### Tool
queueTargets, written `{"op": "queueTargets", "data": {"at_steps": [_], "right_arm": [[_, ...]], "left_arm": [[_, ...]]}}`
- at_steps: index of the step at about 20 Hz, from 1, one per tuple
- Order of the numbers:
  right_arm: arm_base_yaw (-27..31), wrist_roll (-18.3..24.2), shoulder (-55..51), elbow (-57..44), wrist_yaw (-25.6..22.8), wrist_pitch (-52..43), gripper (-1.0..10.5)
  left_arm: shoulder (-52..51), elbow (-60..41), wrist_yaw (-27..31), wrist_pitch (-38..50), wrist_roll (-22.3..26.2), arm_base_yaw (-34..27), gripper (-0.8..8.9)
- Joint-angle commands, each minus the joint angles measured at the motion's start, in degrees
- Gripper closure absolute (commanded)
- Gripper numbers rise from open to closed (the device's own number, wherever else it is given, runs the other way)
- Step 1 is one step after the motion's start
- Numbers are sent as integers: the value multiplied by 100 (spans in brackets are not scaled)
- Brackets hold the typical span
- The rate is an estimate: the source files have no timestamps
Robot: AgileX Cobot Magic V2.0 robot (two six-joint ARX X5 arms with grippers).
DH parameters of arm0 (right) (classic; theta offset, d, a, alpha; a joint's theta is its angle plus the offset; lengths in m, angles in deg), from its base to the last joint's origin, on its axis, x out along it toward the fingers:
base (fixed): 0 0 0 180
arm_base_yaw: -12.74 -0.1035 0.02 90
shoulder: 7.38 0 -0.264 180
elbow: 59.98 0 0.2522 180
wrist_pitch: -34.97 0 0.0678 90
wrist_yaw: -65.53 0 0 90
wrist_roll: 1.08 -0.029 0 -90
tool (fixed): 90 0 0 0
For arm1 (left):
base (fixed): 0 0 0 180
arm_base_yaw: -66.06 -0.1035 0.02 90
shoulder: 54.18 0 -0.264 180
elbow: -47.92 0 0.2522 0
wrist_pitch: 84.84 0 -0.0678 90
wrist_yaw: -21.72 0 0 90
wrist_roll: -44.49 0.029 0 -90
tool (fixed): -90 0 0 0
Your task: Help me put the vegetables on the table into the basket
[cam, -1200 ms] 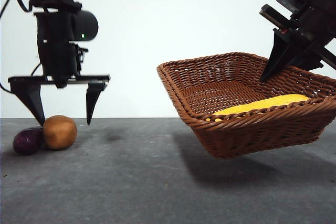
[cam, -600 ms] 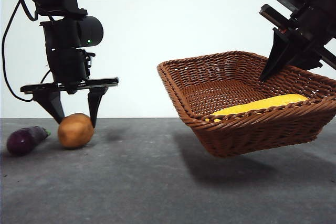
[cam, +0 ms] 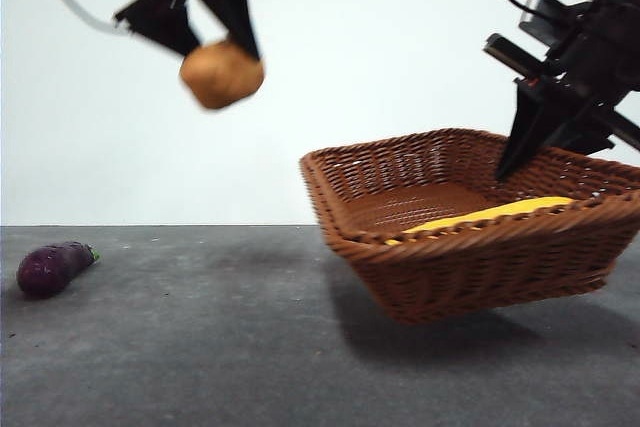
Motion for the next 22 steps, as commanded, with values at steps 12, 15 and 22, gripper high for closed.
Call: {"op": "queueTargets", "data": {"at_steps": [12, 15, 22], "right_arm": [[-970, -1032, 120, 17, 256, -352, 955], [-1163, -1132, 127, 17, 146, -439, 955], [-1244, -1222, 127, 17, 175, -533, 955]], "left_arm": [[-129, -1451, -592, 645, 1161, 1602, 820], [-74, -1451, -590, 575, 1139, 1744, 820], [258, -1451, -634, 396, 966, 1910, 696]]}}
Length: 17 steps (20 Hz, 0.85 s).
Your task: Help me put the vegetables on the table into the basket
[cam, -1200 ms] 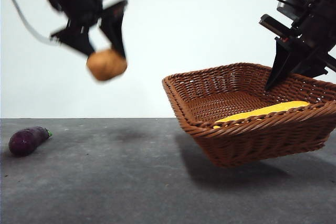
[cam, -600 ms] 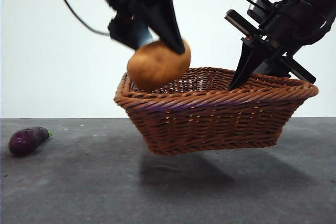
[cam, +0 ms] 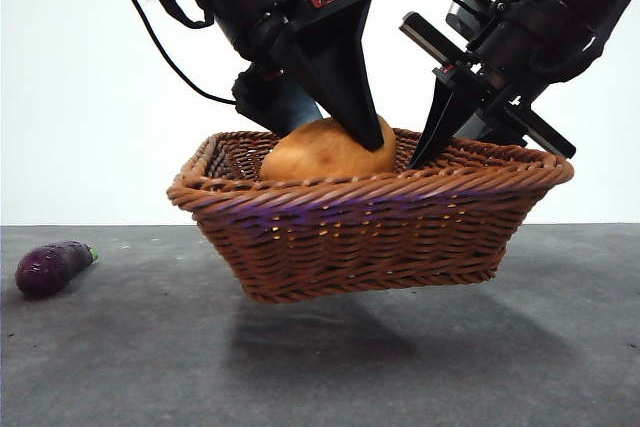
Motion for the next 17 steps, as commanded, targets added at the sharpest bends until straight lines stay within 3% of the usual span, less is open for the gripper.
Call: {"op": "queueTargets", "data": {"at_steps": [1, 2, 10, 13, 16, 17], "right_arm": [[-61, -103, 31, 17, 74, -120, 955], [-66, -85, 31, 17, 72, -118, 955], [-66, 4, 31, 17, 50, -101, 955], [-63, 50, 31, 17, 48, -105, 955], [-59, 155, 31, 17, 26, -105, 955], [-59, 157, 31, 17, 28, -109, 955]], "left_arm": [[57, -20, -77, 35, -85, 74, 491], [57, -20, -74, 33, -199, 74, 291], [-562, -15, 199, -11, -704, -146, 278], [-1512, -13, 1104, -42, -1213, -614, 279], [-2332, -13, 2522, -275, -1587, -1593, 279], [-2367, -15, 2638, -474, -1596, -2048, 279]]}}
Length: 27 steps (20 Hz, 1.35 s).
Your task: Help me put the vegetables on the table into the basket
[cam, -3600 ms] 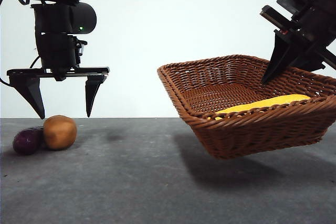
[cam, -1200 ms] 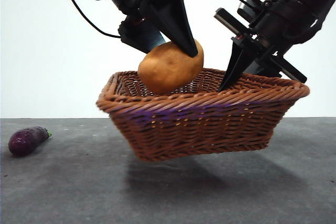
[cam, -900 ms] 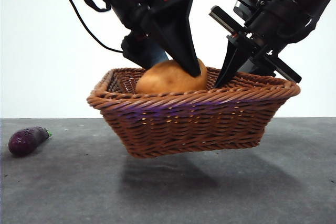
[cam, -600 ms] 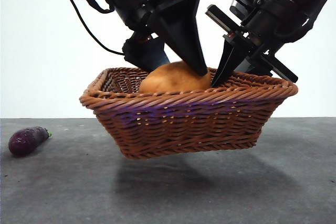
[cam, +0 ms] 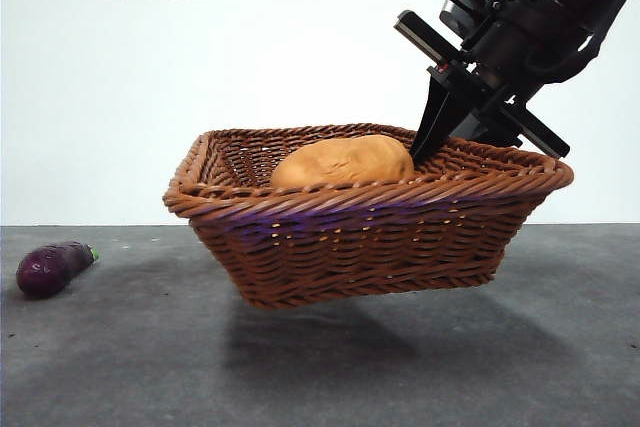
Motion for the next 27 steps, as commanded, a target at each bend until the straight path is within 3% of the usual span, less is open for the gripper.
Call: {"op": "queueTargets", "data": {"at_steps": [1, 3, 6, 12, 18, 19, 24, 27], "right_arm": [[-4, 35, 31, 17, 46, -90, 955], [-4, 111, 28, 17, 68, -83, 955], [-4, 175, 22, 17, 92, -35, 955], [-4, 177, 22, 17, 87, -28, 955], [-4, 260, 22, 17, 63, 52, 955], [-4, 286, 22, 17, 61, 52, 955], [-4, 369, 22, 17, -22, 50, 955], [-4, 413, 22, 17, -44, 50, 955]], "left_arm": [[142, -24, 7, -365, -166, -872, 279], [529, -22, -461, -450, -299, -1545, 279], [1316, -24, -520, -448, -385, -1943, 279], [2914, -24, -518, -210, -678, -1985, 279], [3698, -22, -514, 39, -933, -1989, 285], [3748, -24, -457, 33, -935, -1987, 314], [3801, -24, -433, 39, -931, -1985, 828], [3799, -24, -546, 68, -741, -1985, 822]]}}
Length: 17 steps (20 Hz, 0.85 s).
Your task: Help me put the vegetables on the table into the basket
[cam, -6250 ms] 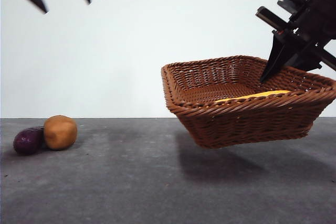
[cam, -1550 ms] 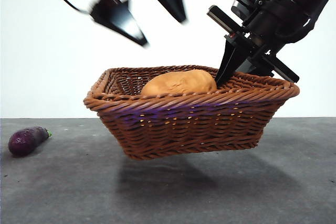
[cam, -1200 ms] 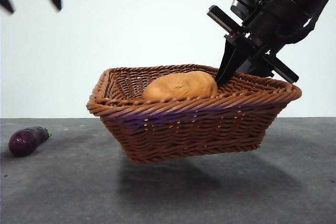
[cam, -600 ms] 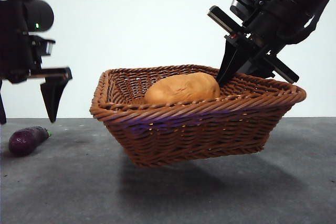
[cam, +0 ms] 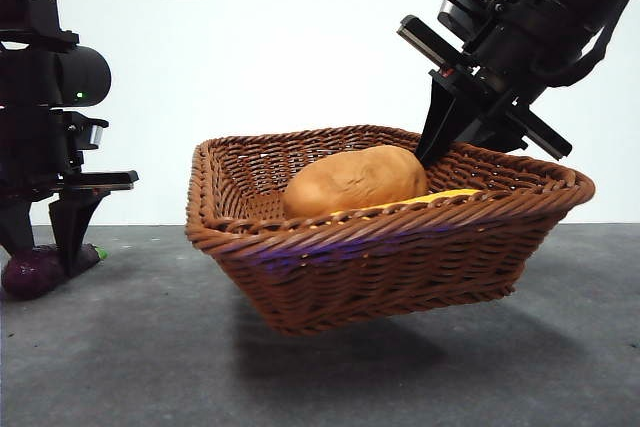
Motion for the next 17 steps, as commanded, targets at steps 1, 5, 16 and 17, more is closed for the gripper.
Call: {"op": "queueTargets", "data": {"at_steps": [1, 5, 16, 17], "right_arm": [[-4, 7, 22, 17, 2, -70, 955], [-4, -20, 22, 17, -155, -55, 955], [-17, -417, 518, 17, -114, -273, 955], [-17, -509, 518, 17, -2, -424, 955]], "left_arm": [[48, -31, -326, 33, 278, -9, 822], [-494, -31, -949, 120, 1049, -50, 822], [-3213, -33, -2024, -411, 1891, 1585, 821], [-3130, -33, -1886, -433, 1646, 1875, 821]]}}
